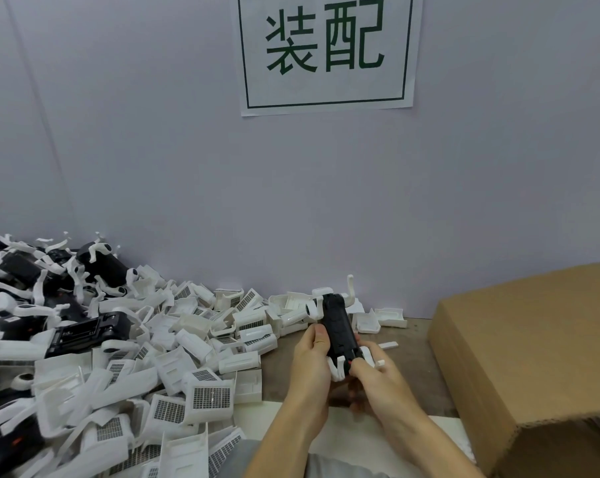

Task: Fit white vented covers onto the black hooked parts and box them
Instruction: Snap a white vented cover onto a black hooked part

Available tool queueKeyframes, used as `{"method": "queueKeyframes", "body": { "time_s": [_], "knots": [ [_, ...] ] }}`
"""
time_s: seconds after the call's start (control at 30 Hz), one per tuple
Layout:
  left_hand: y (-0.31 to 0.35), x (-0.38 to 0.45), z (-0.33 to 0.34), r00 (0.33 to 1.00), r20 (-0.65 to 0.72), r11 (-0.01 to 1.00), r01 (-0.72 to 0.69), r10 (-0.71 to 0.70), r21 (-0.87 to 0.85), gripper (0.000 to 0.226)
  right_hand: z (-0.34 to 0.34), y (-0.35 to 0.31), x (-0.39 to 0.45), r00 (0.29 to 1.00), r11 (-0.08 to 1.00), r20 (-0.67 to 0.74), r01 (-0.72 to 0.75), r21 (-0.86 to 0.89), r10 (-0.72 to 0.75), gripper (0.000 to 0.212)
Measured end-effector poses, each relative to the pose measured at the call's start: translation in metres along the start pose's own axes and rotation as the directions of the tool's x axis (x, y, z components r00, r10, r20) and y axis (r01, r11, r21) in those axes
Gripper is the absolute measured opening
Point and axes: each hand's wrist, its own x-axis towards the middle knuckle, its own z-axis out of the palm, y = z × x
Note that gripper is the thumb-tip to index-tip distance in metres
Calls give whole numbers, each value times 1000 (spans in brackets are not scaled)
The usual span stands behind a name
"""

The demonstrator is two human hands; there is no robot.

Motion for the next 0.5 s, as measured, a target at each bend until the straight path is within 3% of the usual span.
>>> {"method": "queueKeyframes", "body": {
  "time_s": [0.33,0.5],
  "knots": [
    [1,0,1,1000,-15,1000,-23,23,15,38,-1,-2,-1,1000,997,15,-17,76,16,22],
    [0,1,-1,999,-31,1000,6,-6,5,38,0,-3,-1,999,998,35,-21,64,19,31]
  ]
}}
